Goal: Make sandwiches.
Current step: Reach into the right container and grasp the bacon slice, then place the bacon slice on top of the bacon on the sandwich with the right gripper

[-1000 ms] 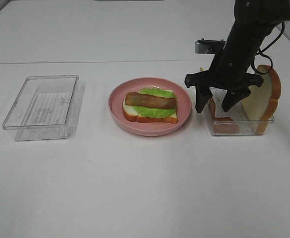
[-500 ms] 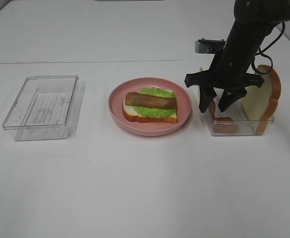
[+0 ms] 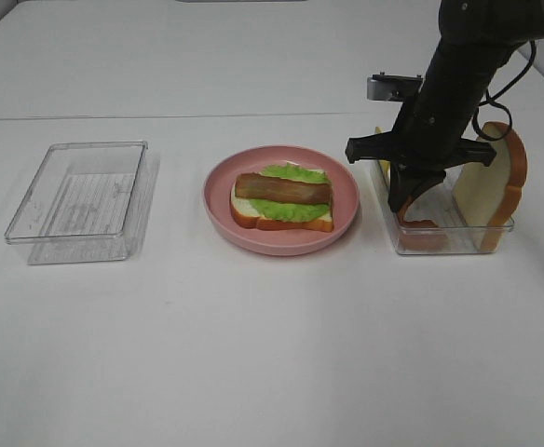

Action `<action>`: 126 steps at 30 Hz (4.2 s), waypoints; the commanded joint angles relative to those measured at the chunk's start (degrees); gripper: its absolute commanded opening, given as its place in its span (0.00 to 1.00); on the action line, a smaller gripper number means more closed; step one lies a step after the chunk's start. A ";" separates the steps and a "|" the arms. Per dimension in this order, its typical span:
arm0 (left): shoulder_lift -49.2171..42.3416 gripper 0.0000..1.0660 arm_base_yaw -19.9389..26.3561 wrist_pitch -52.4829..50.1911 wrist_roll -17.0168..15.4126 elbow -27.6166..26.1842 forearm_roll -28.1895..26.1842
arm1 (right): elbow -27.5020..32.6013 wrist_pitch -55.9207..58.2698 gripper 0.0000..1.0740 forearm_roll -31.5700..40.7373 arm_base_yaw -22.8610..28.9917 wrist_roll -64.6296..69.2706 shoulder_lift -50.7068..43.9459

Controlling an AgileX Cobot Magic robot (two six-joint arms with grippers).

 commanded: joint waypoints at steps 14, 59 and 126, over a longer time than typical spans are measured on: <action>-0.86 0.94 -0.40 -0.34 -0.40 0.00 0.17 | -0.17 0.92 0.00 0.86 -0.17 1.72 -4.98; -0.86 0.94 -0.40 -0.34 -0.46 0.00 0.11 | -0.17 -13.06 0.00 60.96 5.16 -29.62 3.15; -0.86 0.94 -0.40 -0.34 -0.46 0.00 0.11 | -0.17 -20.63 0.89 23.55 5.10 -18.85 -1.20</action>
